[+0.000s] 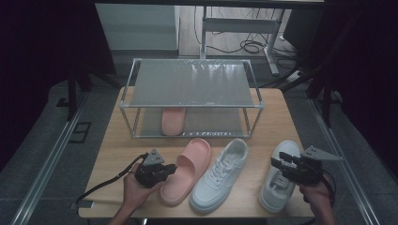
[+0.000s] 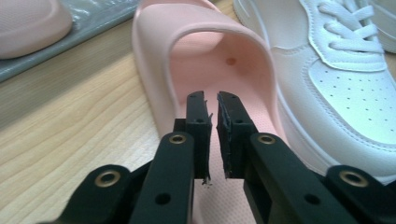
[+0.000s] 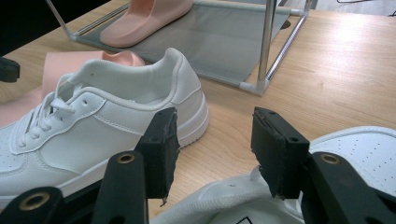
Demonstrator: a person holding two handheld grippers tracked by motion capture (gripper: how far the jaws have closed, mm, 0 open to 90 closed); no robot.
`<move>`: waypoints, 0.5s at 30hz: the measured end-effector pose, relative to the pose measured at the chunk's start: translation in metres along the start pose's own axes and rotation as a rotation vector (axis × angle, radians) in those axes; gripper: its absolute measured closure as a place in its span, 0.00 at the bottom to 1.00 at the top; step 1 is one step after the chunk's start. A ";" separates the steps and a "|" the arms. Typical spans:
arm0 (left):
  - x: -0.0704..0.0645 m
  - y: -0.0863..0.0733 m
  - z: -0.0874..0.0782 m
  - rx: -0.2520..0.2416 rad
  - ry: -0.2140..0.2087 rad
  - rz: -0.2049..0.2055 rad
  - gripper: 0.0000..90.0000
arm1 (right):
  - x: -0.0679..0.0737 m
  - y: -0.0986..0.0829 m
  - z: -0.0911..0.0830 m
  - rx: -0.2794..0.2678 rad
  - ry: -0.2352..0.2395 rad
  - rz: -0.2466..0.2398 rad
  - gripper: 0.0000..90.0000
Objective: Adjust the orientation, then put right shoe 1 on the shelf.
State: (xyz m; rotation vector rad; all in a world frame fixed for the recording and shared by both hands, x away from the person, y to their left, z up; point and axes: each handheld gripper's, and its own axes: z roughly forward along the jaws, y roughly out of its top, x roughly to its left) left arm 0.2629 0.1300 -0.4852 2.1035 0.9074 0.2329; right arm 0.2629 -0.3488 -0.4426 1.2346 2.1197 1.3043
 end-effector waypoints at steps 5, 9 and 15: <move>-0.004 0.000 0.002 -0.002 -0.006 -0.015 0.84 | 0.000 0.000 0.000 0.000 0.001 0.001 0.57; -0.006 0.003 0.006 0.000 -0.012 -0.015 0.81 | 0.000 0.000 0.000 -0.003 0.000 -0.001 0.57; -0.010 0.008 0.014 -0.001 -0.022 -0.016 0.77 | -0.001 -0.001 -0.001 -0.001 -0.005 0.004 0.57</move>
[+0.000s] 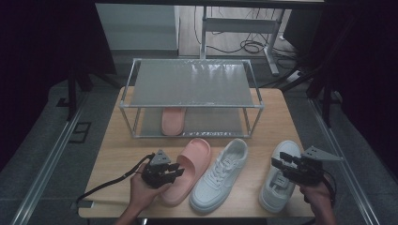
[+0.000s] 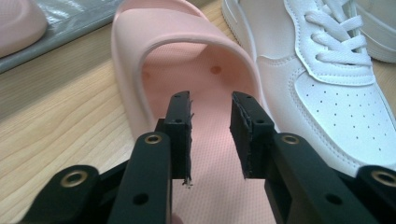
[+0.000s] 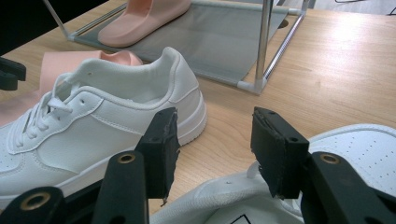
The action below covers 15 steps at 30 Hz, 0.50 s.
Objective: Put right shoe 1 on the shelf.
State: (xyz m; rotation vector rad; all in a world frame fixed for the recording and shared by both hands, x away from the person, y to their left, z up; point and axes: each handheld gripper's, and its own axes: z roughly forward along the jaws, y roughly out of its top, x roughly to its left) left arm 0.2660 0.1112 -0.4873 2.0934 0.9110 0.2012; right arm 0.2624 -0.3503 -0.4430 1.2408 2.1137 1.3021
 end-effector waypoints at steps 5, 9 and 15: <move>-0.001 0.002 0.005 0.002 -0.005 -0.005 0.76 | 0.001 0.001 -0.001 -0.003 0.001 -0.004 0.57; -0.004 0.004 0.011 0.010 -0.017 -0.005 0.75 | 0.000 0.000 0.000 0.002 0.001 -0.004 0.57; -0.011 0.008 0.017 0.013 -0.035 0.003 0.74 | 0.000 0.001 -0.001 -0.004 0.000 -0.002 0.57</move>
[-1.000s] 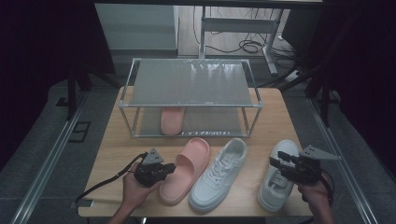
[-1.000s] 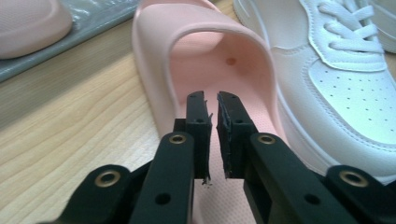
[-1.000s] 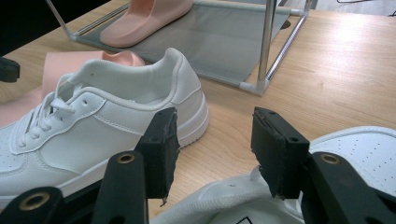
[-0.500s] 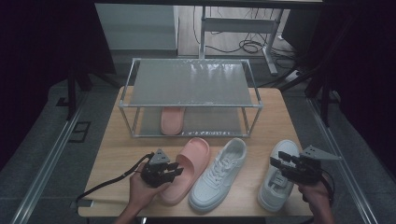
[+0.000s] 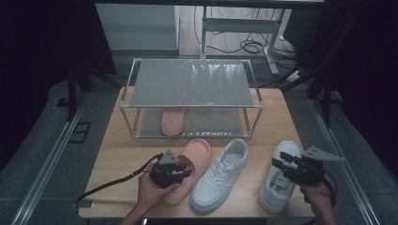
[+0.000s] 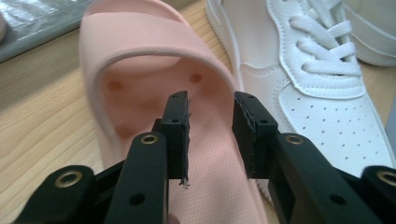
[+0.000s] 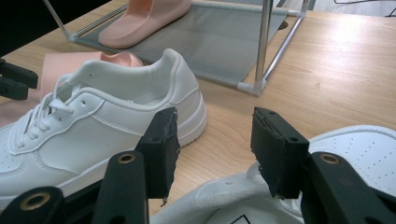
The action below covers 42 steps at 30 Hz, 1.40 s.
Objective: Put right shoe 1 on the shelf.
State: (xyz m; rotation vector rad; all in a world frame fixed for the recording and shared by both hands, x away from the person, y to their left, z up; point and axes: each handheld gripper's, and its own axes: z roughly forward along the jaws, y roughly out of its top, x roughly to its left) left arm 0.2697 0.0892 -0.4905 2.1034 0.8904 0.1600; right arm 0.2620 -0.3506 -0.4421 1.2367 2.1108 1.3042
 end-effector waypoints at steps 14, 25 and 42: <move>0.002 0.002 0.017 0.006 -0.043 -0.044 0.74 | 0.001 0.000 0.003 0.008 0.003 -0.002 0.57; -0.003 0.003 0.020 0.017 -0.045 -0.028 0.74 | 0.001 -0.001 0.005 0.014 0.006 -0.003 0.57; -0.011 0.012 0.035 0.042 -0.007 0.007 0.85 | 0.001 -0.001 0.003 0.012 0.003 -0.003 0.57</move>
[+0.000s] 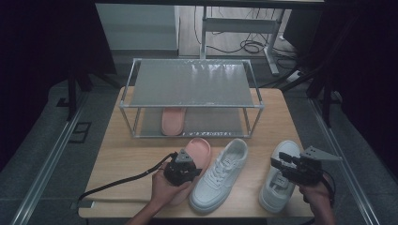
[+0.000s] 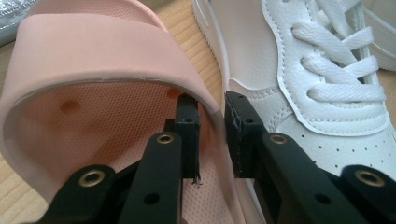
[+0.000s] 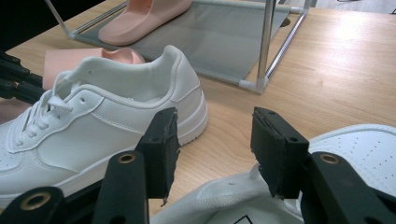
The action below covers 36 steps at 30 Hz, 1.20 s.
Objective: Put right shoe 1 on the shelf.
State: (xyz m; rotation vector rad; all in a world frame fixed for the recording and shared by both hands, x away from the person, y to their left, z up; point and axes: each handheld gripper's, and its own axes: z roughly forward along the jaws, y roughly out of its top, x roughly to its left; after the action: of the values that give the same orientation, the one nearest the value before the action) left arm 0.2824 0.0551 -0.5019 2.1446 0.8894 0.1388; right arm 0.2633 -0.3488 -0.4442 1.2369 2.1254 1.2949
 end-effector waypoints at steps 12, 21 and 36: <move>-0.001 0.001 -0.001 -0.042 0.040 -0.013 0.92 | -0.001 0.000 -0.001 -0.002 -0.001 0.000 0.57; 0.001 0.003 -0.005 -0.062 0.071 -0.012 0.92 | -0.001 0.000 -0.001 -0.004 -0.002 0.000 0.57; 0.005 0.011 -0.015 -0.120 0.083 -0.034 0.92 | 0.000 0.000 0.000 -0.004 -0.002 0.000 0.57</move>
State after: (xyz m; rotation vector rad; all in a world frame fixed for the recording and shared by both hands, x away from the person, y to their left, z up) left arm 0.2865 0.0628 -0.4842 2.0238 0.9414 0.2595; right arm 0.2632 -0.3492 -0.4440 1.2360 2.1200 1.2971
